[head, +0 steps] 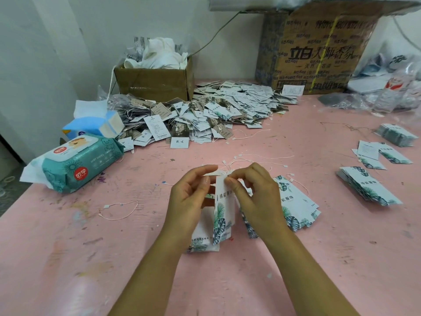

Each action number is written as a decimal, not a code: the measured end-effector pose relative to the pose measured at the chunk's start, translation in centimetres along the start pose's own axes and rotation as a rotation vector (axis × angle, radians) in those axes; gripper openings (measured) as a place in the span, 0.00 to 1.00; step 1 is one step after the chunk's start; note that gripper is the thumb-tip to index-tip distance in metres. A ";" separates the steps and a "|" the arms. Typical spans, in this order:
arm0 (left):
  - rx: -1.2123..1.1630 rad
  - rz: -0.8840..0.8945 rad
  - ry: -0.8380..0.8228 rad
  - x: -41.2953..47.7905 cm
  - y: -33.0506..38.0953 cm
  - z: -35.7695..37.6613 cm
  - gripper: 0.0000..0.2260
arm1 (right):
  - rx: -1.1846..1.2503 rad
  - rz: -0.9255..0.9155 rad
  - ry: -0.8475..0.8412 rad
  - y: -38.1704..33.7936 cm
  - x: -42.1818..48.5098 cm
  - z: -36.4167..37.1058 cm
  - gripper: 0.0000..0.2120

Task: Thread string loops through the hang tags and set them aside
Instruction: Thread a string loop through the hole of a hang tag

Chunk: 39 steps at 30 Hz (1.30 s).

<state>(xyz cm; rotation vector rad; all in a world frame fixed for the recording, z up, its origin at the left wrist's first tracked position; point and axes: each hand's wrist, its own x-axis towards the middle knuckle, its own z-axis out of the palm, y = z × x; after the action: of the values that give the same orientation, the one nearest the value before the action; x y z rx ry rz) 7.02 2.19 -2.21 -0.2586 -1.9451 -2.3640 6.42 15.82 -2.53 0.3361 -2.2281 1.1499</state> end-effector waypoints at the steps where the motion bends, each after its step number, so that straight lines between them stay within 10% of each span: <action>1: -0.016 -0.010 0.006 0.1 0.0 -0.1 0.12 | 0.018 -0.009 -0.014 0.0 0.0 0.1 0.07; 29: 0.253 -0.053 0.014 0.0 -0.6 0.1 0.09 | 0.061 -0.014 -0.216 -0.1 -0.1 0.1 0.11; 39: -0.114 -0.048 0.082 0.5 -0.2 0.0 0.09 | 0.060 -0.004 -0.198 0.5 -0.1 -0.2 0.11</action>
<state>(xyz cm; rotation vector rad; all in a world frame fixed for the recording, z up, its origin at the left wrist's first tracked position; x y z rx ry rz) 6.53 2.22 -2.30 -0.1211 -1.8041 -2.4772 6.34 16.26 -2.89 0.4979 -2.3636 1.2301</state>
